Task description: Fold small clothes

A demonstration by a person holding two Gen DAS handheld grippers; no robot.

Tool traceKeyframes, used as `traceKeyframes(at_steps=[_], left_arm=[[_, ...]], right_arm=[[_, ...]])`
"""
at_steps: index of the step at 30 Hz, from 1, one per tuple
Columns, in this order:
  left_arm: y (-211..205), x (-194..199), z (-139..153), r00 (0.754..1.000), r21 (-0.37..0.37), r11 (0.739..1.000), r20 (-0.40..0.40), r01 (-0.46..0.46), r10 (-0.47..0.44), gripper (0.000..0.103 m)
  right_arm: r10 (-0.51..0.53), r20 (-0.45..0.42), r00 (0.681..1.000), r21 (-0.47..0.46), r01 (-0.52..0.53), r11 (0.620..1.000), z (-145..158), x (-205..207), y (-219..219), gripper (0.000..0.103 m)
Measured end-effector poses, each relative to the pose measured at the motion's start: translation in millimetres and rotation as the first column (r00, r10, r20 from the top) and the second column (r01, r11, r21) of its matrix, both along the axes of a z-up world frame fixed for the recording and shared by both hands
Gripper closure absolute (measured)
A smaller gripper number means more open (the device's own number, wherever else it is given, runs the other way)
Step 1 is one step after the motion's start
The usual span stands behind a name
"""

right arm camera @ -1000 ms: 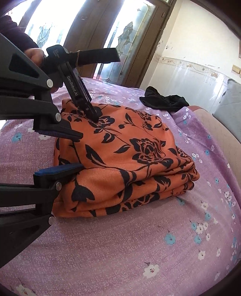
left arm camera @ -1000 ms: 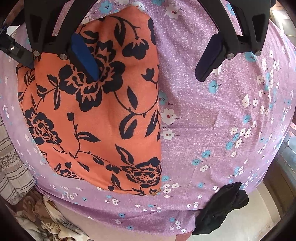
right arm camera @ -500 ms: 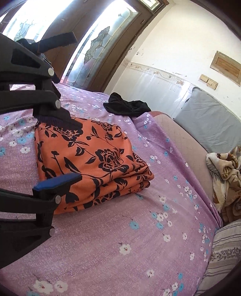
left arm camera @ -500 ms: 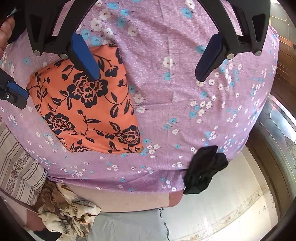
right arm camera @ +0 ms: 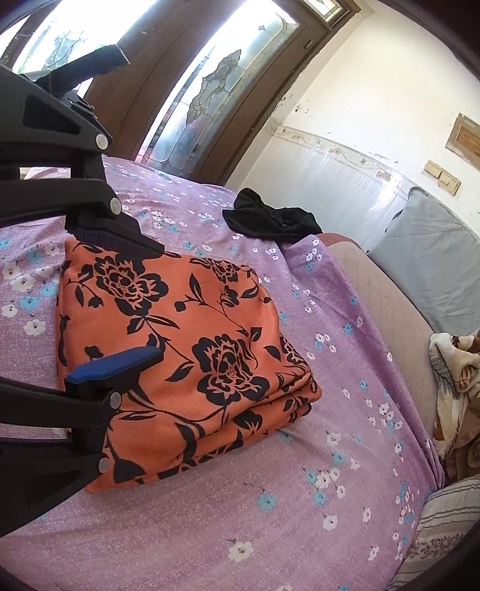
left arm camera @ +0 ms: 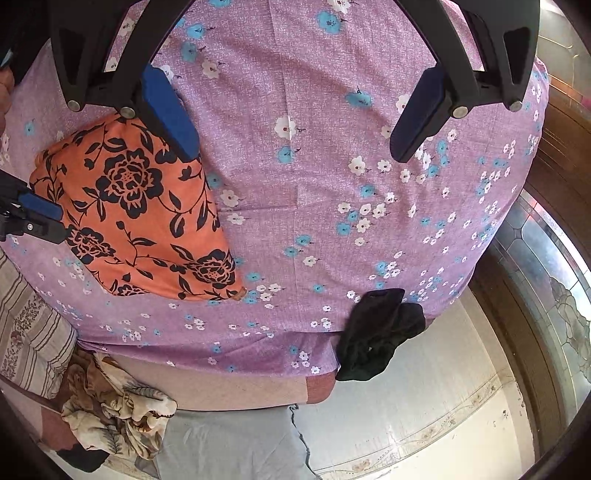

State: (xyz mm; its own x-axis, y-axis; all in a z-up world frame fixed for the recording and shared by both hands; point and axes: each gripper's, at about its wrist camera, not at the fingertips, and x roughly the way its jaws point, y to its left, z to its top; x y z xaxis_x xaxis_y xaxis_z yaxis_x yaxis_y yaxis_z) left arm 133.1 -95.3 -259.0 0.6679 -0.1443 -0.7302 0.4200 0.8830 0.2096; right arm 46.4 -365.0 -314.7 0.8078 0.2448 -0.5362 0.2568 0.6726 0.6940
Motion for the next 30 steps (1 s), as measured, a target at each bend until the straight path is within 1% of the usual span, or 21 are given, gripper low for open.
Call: traceKeyframes(at_steps=[3,5,7,8,12,15,18,21,24,25,28,30], left_arm=[[-8,7,-4,1.000,0.002,1.000,-0.004,0.002,-0.002,0.000],[-15,12,-7,1.000,0.003,1.000,-0.009,0.002,-0.002,0.000],[-22,17,-11,1.000,0.002,1.000,-0.013,0.005,-0.005,0.000],[-26,19,-13,1.000,0.003,1.000,-0.012,0.008,-0.008,0.000],[-41,29,-25,1.000,0.001,1.000,-0.015,0.020,-0.020,0.000],[-49,38,-36,1.000,-0.015,1.000,-0.022,0.019,-0.020,0.000],[-56,43,-44,0.999,-0.030,0.999,-0.029,0.027,-0.028,0.000],[-60,49,-48,0.999,-0.040,0.999,-0.035,0.033,-0.035,0.000],[-62,58,-48,0.996,-0.075,0.997,-0.084,0.030,-0.036,0.000],[-62,60,-47,0.995,-0.083,0.996,-0.089,0.029,-0.037,0.000],[-63,64,-46,0.998,-0.075,0.997,-0.063,0.026,-0.031,0.000],[-63,68,-48,0.997,-0.076,0.997,-0.074,0.026,-0.032,0.000]], right_arm=[[0.005,-0.042,0.999,0.020,-0.004,1.000,-10,19,-10,0.050],[0.015,-0.087,0.996,0.036,-0.012,0.999,-19,33,-17,0.049],[0.041,-0.131,0.991,0.032,-0.037,0.999,-26,47,-22,0.051],[0.054,-0.138,0.989,0.024,-0.051,0.998,-27,52,-23,0.051],[0.084,-0.118,0.989,0.023,-0.082,0.996,-22,60,-31,0.051],[0.069,-0.074,0.995,0.008,-0.069,0.998,-13,57,-41,0.051],[0.045,-0.052,0.998,-0.004,-0.045,0.999,-6,52,-52,0.049],[0.015,-0.054,0.998,-0.013,-0.016,1.000,-5,49,-64,0.049],[-0.018,-0.076,0.997,-0.020,0.016,1.000,-8,47,-75,0.049],[-0.029,-0.084,0.996,-0.015,0.028,0.999,-10,46,-79,0.049],[-0.055,-0.093,0.994,0.011,0.056,0.998,-14,42,-91,0.048],[-0.055,-0.096,0.994,0.028,0.058,0.998,-17,42,-96,0.042]])
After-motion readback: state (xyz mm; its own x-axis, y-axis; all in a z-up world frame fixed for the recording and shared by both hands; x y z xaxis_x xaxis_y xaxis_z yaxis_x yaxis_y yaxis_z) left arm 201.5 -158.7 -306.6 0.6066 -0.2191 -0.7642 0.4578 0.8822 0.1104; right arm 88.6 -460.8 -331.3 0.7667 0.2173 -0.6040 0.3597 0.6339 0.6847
